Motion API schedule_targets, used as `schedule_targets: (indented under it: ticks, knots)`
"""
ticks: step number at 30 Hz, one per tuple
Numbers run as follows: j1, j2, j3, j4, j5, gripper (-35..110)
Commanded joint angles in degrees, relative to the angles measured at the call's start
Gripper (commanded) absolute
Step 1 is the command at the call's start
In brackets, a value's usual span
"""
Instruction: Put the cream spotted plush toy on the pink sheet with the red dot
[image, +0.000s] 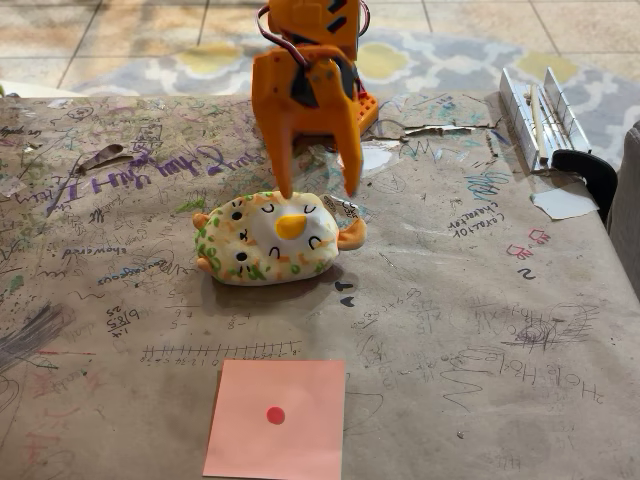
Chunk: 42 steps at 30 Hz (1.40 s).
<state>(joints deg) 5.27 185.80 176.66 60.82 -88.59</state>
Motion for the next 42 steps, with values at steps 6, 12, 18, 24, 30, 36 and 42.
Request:
schedule_targets:
  ticks: [6,12,18,24,30,36,42]
  knots:
    - [7.4,-31.5,-18.6,-8.6,-10.8,23]
    - [13.8,-40.0,-22.1,-18.4,-11.9,23]
    - [6.2,-24.7,-9.6,-31.6,15.3,0]
    - [-2.8,4.8,-2.4,-20.7,61.7,0]
    - [-1.1,7.6,1.3,-14.1,86.8,0]
    - [0.3,7.7,1.3,-14.0,88.8,0]
    - [0.4,7.7,1.3,-14.0,88.9,0]
